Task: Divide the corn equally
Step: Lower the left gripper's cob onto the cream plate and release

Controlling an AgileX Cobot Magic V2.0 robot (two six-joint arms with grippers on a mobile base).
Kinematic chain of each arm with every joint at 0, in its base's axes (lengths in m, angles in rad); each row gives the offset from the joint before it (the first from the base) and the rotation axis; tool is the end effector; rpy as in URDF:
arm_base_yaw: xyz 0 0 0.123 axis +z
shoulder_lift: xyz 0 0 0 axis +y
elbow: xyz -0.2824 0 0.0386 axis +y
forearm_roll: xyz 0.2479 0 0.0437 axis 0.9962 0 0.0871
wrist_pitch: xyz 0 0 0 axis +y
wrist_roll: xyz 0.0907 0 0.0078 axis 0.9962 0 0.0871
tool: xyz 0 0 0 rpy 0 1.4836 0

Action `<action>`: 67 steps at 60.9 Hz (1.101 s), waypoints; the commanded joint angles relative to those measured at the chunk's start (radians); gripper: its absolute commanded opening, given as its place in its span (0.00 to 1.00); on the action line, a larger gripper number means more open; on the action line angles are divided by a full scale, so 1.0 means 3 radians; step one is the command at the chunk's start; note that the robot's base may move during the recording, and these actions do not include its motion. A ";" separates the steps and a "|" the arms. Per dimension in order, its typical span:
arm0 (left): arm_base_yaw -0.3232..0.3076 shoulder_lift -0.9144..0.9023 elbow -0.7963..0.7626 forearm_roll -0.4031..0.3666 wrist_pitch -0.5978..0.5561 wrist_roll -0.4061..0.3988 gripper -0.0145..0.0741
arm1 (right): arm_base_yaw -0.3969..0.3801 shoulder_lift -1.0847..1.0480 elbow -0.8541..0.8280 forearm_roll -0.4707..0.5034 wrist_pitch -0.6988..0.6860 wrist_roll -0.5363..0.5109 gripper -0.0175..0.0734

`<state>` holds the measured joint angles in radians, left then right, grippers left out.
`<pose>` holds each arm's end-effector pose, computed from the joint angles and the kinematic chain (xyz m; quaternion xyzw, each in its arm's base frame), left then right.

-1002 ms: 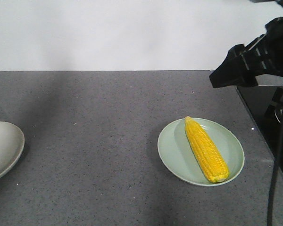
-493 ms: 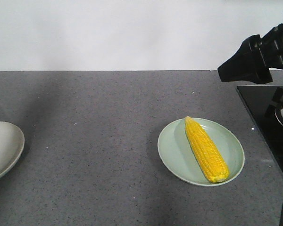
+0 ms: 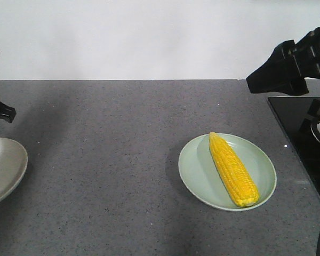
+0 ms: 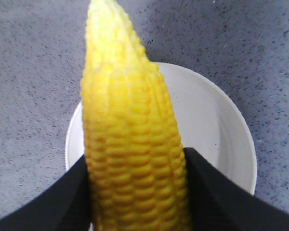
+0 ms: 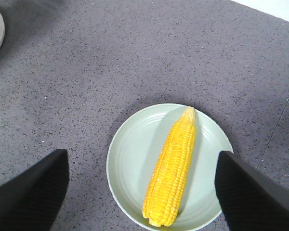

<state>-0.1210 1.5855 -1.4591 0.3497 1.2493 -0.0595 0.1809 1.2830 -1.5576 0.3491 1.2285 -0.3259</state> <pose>0.3209 -0.0092 0.3347 0.0612 0.9735 0.1580 0.1534 0.2314 0.0722 0.4494 -0.2334 0.8945 0.1486 0.3513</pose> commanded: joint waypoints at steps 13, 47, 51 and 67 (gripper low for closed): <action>0.0285 0.0144 0.0165 0.0095 -0.0072 -0.0136 0.23 | -0.0010 -0.0059 -0.0094 0.0063 -0.0157 -0.0021 0.84; 0.0338 0.0140 0.0509 0.0022 -0.0500 -0.0225 0.49 | -0.0010 -0.0059 -0.0094 0.0063 -0.0198 -0.0021 0.84; 0.0338 0.0140 0.0509 0.0022 -0.0500 -0.0225 0.58 | -0.0010 -0.0059 -0.0094 0.0055 -0.0198 -0.0021 0.84; 0.0338 0.0140 0.0509 0.0022 -0.0500 -0.0250 0.81 | -0.0010 -0.0059 -0.0094 0.0055 -0.0198 -0.0021 0.84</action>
<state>-0.0205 1.6673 -1.2859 0.3368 1.1163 -0.1189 0.1809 1.2830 -1.5576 0.3482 1.2208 -0.3259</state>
